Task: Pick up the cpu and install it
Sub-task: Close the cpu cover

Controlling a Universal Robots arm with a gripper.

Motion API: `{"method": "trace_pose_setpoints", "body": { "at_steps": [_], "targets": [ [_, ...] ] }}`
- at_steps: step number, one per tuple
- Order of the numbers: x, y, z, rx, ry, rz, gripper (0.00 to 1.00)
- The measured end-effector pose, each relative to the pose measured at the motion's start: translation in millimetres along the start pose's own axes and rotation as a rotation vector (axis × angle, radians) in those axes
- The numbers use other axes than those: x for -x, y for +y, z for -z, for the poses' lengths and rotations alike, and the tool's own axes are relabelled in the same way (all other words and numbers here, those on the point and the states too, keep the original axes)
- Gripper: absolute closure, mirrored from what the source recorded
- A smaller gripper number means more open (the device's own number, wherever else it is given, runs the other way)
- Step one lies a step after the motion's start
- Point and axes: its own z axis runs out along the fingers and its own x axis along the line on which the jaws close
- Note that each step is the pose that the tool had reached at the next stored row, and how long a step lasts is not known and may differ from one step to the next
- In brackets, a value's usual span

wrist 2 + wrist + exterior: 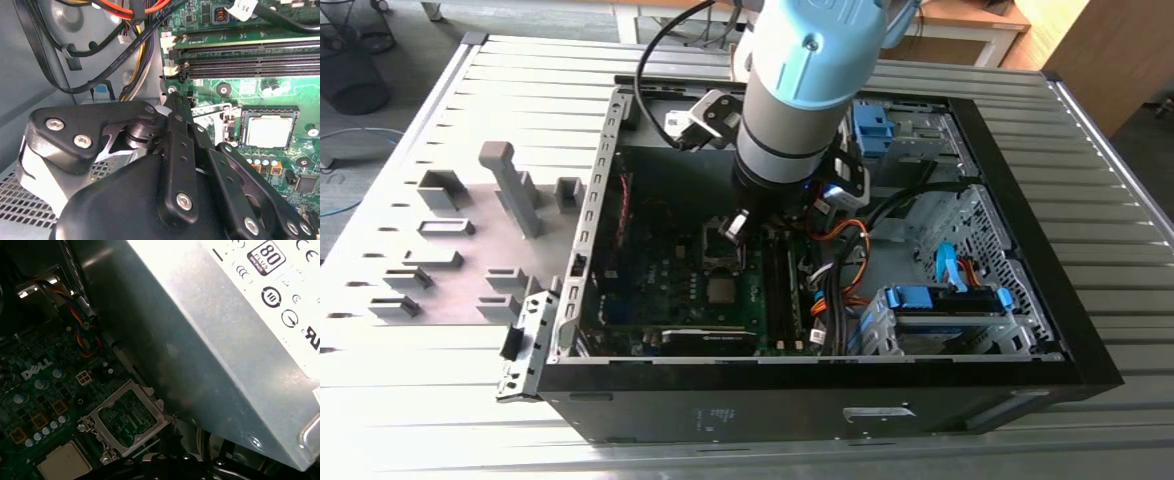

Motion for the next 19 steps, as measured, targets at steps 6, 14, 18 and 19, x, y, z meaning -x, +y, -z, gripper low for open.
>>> {"method": "trace_pose_setpoints", "body": {
  "at_steps": [6,14,18,19],
  "targets": [
    [-1.0,-1.0,-5.3,-0.0002,0.0005,0.000,0.89],
    [-1.4,-1.4,-7.5,0.0044,-0.0055,0.000,0.89],
    [-1.1,-1.1,-5.7,0.0075,-0.0095,0.000,0.89],
    [-1.0,-1.1,-5.7,0.0091,-0.0115,0.001,0.89]
  ]
}}
